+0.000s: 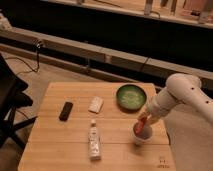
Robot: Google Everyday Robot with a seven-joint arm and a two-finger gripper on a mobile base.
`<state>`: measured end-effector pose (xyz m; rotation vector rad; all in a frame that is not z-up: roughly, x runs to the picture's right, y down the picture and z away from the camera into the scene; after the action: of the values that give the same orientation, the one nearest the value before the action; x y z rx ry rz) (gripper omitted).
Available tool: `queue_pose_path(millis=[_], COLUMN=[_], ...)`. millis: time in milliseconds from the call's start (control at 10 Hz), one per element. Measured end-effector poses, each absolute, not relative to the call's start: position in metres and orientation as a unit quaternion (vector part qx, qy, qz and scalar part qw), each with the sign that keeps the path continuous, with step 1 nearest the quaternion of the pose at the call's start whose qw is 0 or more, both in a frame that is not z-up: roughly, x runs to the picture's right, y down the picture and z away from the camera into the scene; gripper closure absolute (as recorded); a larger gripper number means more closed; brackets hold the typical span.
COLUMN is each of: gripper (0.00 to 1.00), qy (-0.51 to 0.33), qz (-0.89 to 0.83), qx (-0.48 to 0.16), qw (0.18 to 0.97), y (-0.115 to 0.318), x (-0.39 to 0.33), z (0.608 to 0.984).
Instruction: Place the pepper in the ceramic cup
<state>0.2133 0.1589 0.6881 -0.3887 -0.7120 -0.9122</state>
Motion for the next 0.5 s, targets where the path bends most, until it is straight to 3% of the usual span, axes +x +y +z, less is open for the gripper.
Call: queue_pose_path(millis=[100,500], gripper=[0.93,0.48], qy=[-0.323,-0.292], qz=[-0.429,-0.443], qx=[-0.179,-0.152], qw=[0.824,0.834], y=[0.1605,0.1626], x=[0.2198,0.2286], z=[0.6886,0.6880])
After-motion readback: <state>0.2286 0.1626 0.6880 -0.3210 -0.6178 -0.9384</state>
